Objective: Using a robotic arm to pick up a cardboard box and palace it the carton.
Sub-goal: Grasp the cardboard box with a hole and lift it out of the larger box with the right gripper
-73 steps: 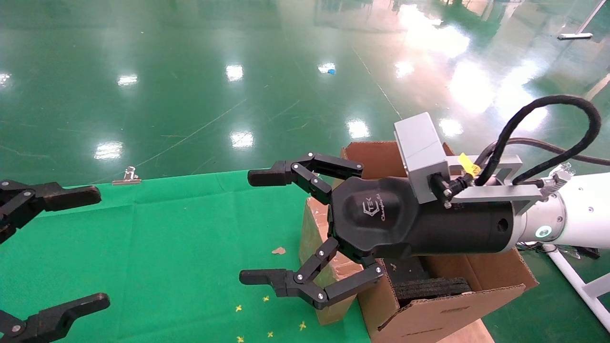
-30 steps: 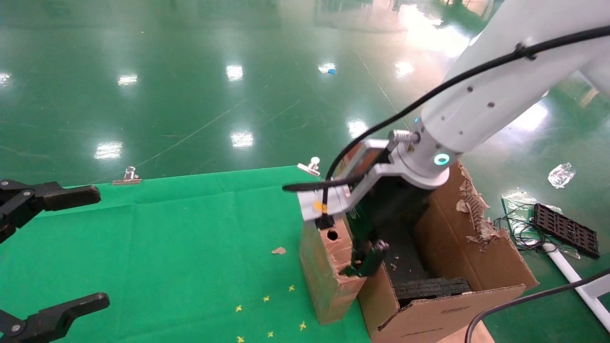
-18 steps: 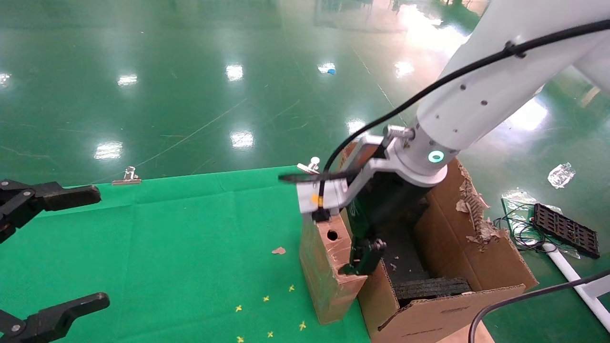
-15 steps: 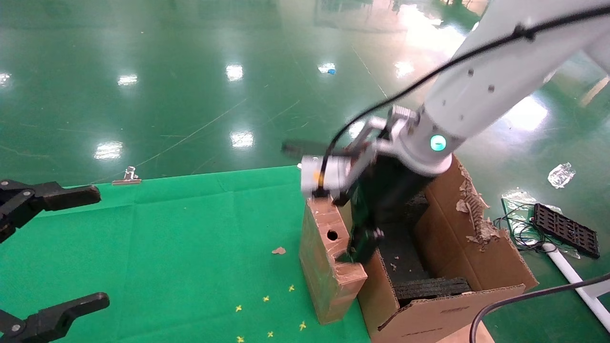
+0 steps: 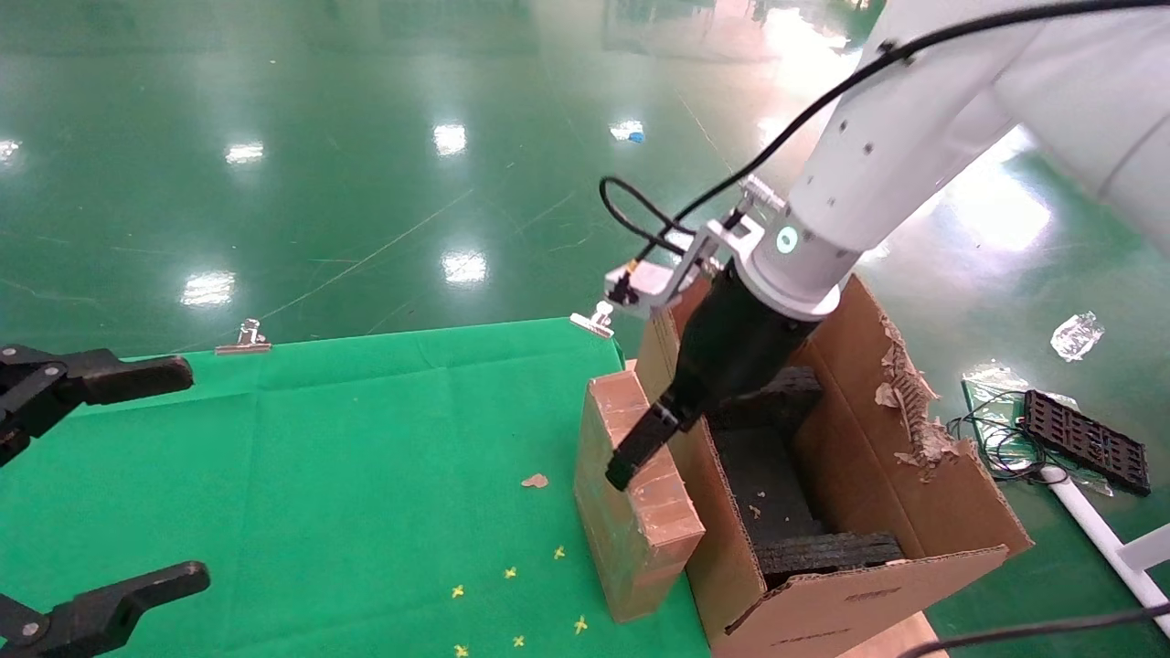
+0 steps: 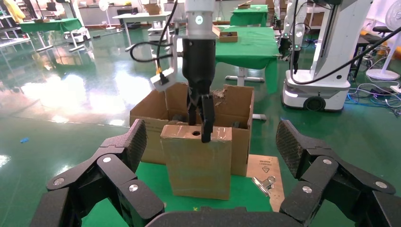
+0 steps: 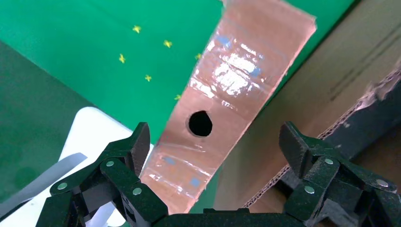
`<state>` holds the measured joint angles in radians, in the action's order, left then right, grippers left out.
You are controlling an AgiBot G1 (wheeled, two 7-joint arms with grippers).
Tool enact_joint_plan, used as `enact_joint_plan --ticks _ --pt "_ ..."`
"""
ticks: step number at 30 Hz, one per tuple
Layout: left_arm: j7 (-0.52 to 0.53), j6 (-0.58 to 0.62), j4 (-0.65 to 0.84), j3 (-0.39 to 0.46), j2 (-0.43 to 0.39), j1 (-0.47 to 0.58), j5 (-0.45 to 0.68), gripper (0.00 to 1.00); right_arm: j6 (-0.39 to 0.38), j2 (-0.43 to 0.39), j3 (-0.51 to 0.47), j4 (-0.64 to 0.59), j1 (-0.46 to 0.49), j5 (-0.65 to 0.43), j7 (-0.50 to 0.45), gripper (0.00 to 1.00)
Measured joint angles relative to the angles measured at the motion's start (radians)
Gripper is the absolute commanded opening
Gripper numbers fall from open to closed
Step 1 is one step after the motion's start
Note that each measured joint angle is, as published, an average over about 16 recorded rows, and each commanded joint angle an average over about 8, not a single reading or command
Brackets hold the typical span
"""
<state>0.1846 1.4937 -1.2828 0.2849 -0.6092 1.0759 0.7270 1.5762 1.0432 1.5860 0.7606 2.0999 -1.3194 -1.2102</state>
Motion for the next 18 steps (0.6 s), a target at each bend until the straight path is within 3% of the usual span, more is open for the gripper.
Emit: enact_joint_plan --ticks 2,3,8,10,11,16,18 --pt "0.000 0.000 0.000 0.000 0.000 0.000 0.000 1.00 -0.001 0.012 0.014 -0.024 -0.008 0.007 -0.004 0.96" --pt "0.000 0.000 0.000 0.000 0.000 0.000 0.000 1.00 -0.001 0.018 0.021 -0.033 -0.011 0.010 -0.004 0.88" --pt "0.000 0.000 0.000 0.001 0.000 0.000 0.000 0.97 -0.004 0.042 0.049 -0.064 -0.022 0.019 -0.001 0.27" --pt "0.000 0.000 0.000 0.001 0.000 0.000 0.000 0.81 -0.006 0.050 0.059 -0.072 -0.025 0.020 0.001 0.05" --pt "0.000 0.000 0.000 0.001 0.000 0.000 -0.001 0.70 -0.007 0.053 0.064 -0.075 -0.025 0.021 0.002 0.01" --pt "-0.001 0.000 0.000 0.001 0.000 0.000 -0.001 0.11 -0.011 0.066 0.086 -0.084 -0.028 0.020 0.001 0.00" --pt "-0.001 -0.001 0.000 0.001 0.001 0.000 -0.001 0.01 -0.012 0.069 0.093 -0.085 -0.029 0.020 0.000 0.00"
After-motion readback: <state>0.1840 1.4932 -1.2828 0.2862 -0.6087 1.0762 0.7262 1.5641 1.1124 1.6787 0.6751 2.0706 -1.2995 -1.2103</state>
